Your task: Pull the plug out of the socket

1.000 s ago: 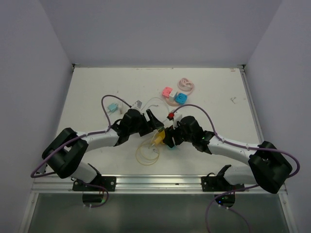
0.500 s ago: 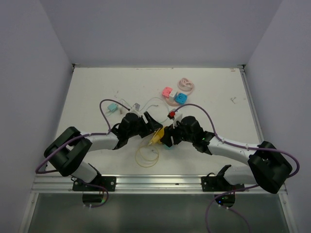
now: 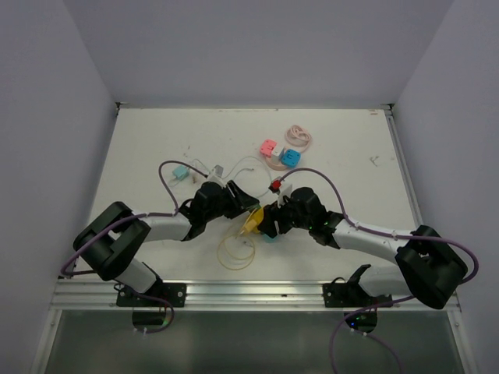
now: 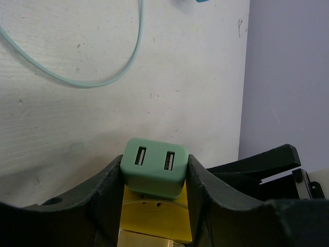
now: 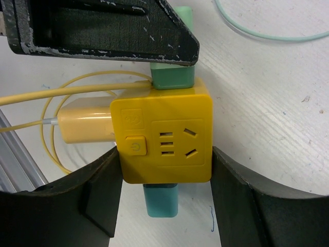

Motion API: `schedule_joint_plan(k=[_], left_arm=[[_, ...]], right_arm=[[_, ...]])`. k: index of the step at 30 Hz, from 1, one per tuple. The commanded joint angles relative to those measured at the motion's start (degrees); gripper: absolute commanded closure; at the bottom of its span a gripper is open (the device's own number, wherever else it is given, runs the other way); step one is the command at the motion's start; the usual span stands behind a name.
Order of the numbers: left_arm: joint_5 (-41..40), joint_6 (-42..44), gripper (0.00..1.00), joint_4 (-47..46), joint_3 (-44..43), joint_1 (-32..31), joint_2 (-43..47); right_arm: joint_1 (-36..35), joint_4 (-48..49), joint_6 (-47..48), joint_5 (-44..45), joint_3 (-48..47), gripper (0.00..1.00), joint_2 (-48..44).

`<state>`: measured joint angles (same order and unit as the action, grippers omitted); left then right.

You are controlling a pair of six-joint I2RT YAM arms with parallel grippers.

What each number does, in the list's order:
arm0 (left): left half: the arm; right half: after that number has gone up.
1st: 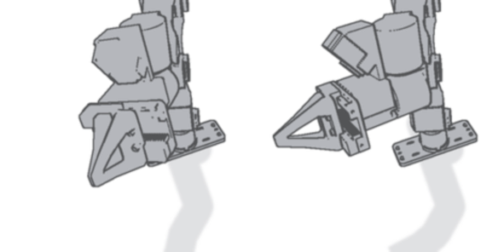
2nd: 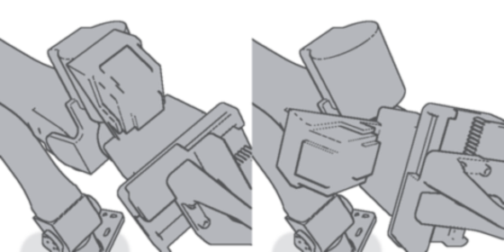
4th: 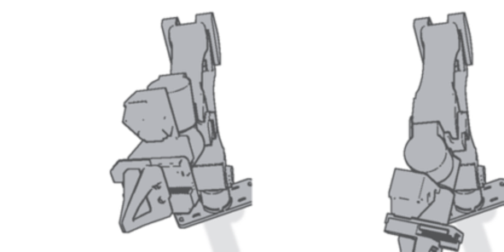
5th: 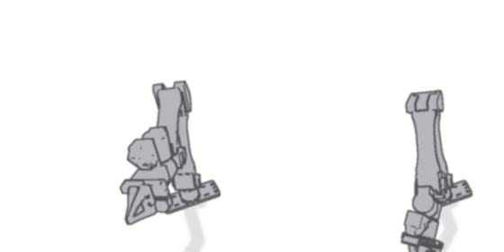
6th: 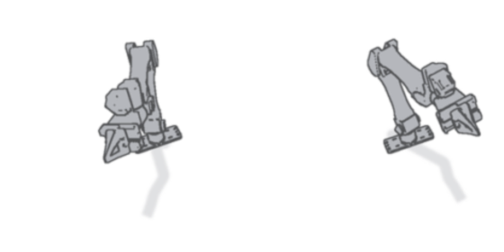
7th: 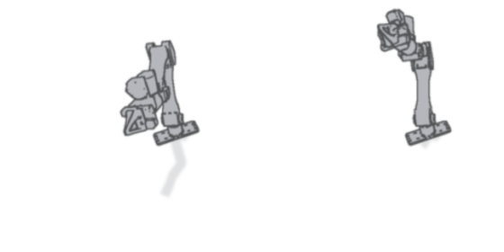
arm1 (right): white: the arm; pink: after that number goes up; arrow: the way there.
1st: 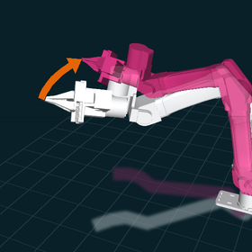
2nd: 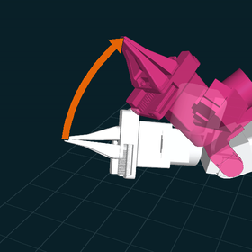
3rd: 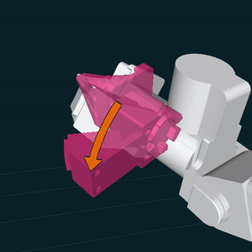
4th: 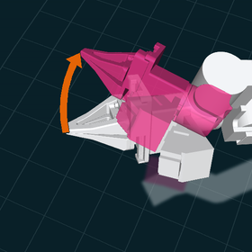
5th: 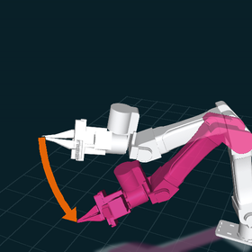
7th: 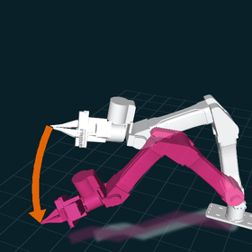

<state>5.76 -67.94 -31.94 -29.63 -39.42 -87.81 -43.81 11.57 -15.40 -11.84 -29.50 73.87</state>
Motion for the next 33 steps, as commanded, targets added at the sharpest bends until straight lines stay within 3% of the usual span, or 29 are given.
schedule_joint_plan(k=[1,4,17,33], left_arm=[[-3.12,-0.7,0.87,-4.7,-0.7,-0.13,-0.7],[-4.88,-1.49,1.0,-5.93,-0.26,0.04,-0.52],[-10.33,-1.84,1.0,-12.08,-2.1,7.42,0.19],[-13.75,0.0,1.0,-14.99,-4.39,13.49,-2.89]], right_arm=[[-0.13,3.99,0.54,-3.45,-1.53,1.0,-0.21],[-0.31,2.93,0.98,-4.51,-1.71,1.0,-0.3],[-1.1,-7.52,3.71,-6.18,-4.17,1.0,-0.91],[-1.36,-11.4,4.85,-6.53,-4.69,1.0,-0.74]])
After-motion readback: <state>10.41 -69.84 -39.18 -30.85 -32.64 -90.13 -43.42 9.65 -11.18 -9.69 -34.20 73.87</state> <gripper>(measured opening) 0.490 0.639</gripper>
